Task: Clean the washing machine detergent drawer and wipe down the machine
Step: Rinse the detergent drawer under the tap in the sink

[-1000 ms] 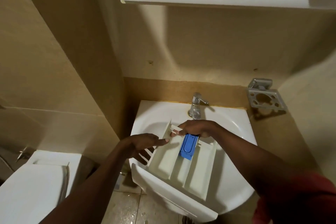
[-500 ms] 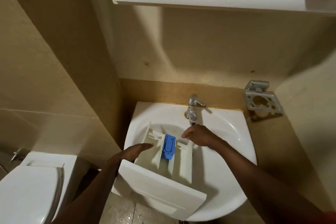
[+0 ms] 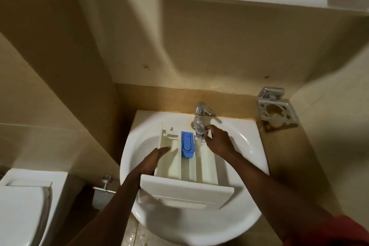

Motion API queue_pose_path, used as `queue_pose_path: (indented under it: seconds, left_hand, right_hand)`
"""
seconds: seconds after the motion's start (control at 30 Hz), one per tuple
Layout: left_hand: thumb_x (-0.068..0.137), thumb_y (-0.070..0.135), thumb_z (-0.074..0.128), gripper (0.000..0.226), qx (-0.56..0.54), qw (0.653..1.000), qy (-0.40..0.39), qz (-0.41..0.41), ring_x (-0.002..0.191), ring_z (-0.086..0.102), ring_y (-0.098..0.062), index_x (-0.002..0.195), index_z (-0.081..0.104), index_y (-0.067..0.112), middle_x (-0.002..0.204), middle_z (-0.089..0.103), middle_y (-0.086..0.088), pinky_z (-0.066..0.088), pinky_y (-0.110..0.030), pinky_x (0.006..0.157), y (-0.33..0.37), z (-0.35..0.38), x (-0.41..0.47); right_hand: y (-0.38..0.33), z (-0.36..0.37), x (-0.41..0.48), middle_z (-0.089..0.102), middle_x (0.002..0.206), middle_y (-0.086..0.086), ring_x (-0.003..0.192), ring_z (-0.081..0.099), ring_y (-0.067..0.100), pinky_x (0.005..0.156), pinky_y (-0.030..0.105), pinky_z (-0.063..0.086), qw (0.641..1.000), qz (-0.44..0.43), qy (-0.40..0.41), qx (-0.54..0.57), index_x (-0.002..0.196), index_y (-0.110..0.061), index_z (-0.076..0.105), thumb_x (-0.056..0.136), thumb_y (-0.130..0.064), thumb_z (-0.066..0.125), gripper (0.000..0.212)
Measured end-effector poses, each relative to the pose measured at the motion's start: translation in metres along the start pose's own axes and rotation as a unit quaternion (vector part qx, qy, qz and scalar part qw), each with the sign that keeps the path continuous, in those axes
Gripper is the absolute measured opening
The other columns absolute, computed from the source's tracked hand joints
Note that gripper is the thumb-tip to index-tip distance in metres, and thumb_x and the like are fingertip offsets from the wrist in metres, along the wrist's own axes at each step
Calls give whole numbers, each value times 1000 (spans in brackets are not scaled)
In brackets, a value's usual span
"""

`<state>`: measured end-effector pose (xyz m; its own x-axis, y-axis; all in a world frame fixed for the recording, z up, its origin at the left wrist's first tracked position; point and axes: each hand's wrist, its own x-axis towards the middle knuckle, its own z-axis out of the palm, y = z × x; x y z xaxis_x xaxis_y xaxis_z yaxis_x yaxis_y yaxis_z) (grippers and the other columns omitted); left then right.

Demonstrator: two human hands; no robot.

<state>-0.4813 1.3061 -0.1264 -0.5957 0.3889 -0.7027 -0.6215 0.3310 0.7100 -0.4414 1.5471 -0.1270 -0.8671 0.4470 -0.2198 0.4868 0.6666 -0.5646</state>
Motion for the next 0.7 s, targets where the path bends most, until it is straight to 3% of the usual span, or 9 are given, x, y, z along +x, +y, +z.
queue_pose_path:
  seconds: [0.07, 0.17, 0.23, 0.33, 0.43, 0.57, 0.63, 0.7]
  left_hand:
    - [59, 62, 70, 80, -6, 1000, 19, 21, 117, 60, -26, 129, 56, 25, 128, 63, -4, 43, -50, 106, -3, 1, 6]
    - [80, 48, 64, 52, -19, 997, 44, 66, 105, 63, -21, 125, 53, 24, 122, 64, -4, 53, -40, 83, 0, 12, 1]
    - [81, 47, 61, 50, -24, 995, 64, 74, 107, 60, -20, 125, 51, 26, 123, 62, -1, 50, -38, 81, -2, 13, 4]
    - [83, 48, 59, 52, -5, 993, 84, 88, 114, 56, -24, 128, 47, 27, 126, 59, 1, 47, -46, 92, -6, 14, 7]
    - [95, 37, 55, 37, 23, 987, 109, 118, 111, 57, -24, 129, 46, 26, 123, 59, 1, 48, -43, 85, -11, 14, 9]
    - [96, 33, 55, 33, 28, 979, 138, 148, 102, 60, -19, 127, 47, 26, 122, 61, -1, 48, -39, 83, -12, 9, 10]
    - [97, 30, 55, 35, 45, 975, 148, 159, 102, 58, -19, 130, 47, 21, 121, 59, 1, 44, -36, 85, -10, 7, 9]
    - [97, 30, 55, 37, 74, 972, 148, 167, 105, 56, -20, 132, 46, 20, 122, 58, 3, 43, -36, 88, -10, 6, 8]
  right_hand:
    - [5, 3, 0, 61, 113, 6, 103, 55, 22, 76, 20, 34, 998, -29, 57, 11, 116, -18, 63, 88, -13, 64, 29]
    - [9, 6, -10, 55, 108, 1, 103, 46, 20, 78, 18, 31, 986, -77, 149, 14, 94, -15, 69, 82, -1, 64, 19]
    - [13, 12, -17, 58, 96, 0, 94, 49, 20, 77, 23, 39, 972, -153, 175, -26, 83, -12, 68, 77, 5, 60, 20]
    - [23, 17, -21, 66, 87, -1, 89, 58, 19, 79, 25, 50, 947, -269, 125, -123, 78, -14, 72, 69, 7, 65, 24]
    - [26, 16, -19, 70, 92, -1, 101, 61, 21, 90, 33, 51, 922, -314, 88, -210, 82, -17, 74, 71, -8, 66, 17]
    - [36, 24, -33, 67, 113, -7, 124, 53, 20, 109, 48, 33, 882, -354, 52, -306, 89, -29, 73, 85, -31, 48, 26]
    - [45, 32, -42, 68, 112, -10, 120, 56, 12, 113, 46, 26, 864, -400, 17, -306, 91, -32, 74, 85, -28, 49, 25]
    - [51, 38, -49, 68, 96, -14, 105, 60, 7, 117, 42, 19, 846, -435, -19, -307, 89, -34, 73, 83, -25, 54, 22]
